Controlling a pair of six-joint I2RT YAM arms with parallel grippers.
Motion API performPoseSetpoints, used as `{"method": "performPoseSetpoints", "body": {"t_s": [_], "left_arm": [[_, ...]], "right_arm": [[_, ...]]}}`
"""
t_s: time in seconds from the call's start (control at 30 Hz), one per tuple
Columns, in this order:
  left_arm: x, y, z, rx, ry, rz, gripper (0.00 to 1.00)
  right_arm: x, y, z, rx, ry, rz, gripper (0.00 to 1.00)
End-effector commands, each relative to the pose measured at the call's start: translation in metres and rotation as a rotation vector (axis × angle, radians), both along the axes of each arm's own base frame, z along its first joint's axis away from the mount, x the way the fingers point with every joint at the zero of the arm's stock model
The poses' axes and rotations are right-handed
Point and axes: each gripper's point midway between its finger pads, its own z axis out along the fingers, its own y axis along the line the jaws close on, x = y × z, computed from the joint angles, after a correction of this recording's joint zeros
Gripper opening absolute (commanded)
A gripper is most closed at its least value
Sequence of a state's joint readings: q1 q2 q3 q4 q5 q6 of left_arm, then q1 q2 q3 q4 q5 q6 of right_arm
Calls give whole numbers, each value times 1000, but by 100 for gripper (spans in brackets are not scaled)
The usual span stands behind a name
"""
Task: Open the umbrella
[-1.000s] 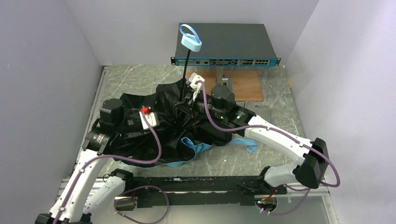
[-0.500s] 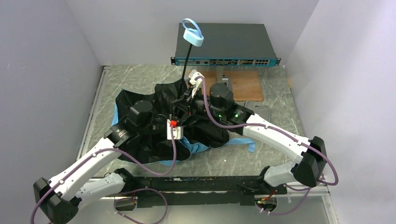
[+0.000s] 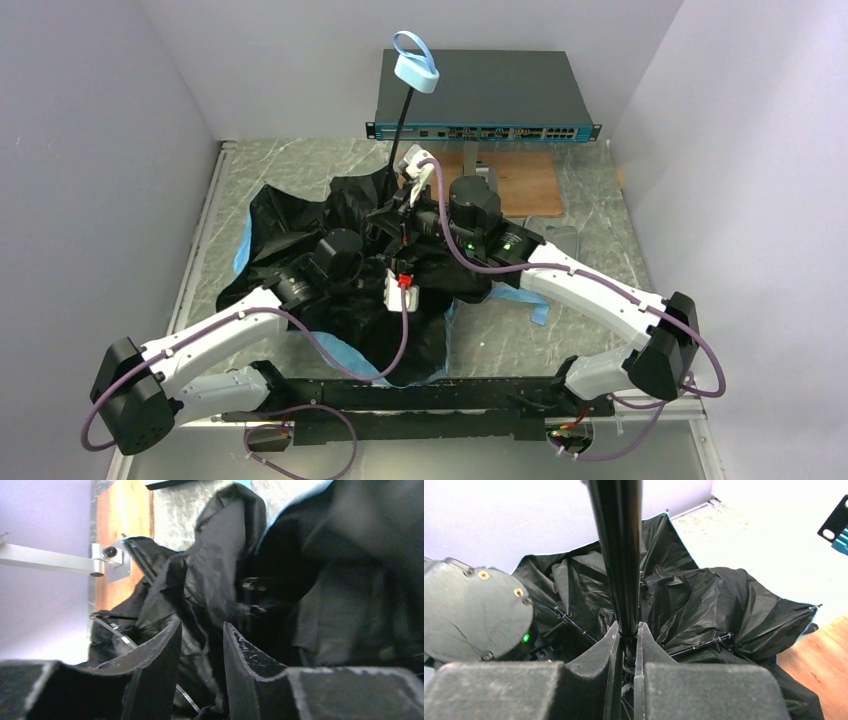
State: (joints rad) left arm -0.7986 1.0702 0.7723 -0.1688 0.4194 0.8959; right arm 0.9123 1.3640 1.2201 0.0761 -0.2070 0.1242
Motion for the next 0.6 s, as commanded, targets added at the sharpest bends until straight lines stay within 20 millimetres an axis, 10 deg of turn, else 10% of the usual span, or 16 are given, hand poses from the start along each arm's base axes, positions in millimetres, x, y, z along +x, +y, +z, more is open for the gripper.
{"method": "performPoseSetpoints", "body": {"t_s": [0.0,0.57], "left_arm": [[-22,-2,-25,50,52,-70,47],[-59,39,-62,169,211,-52,75]], "right_arm": [[0,0,94,193,-183,2,0],[18,-24,130,193,-317,-19,0]]}}
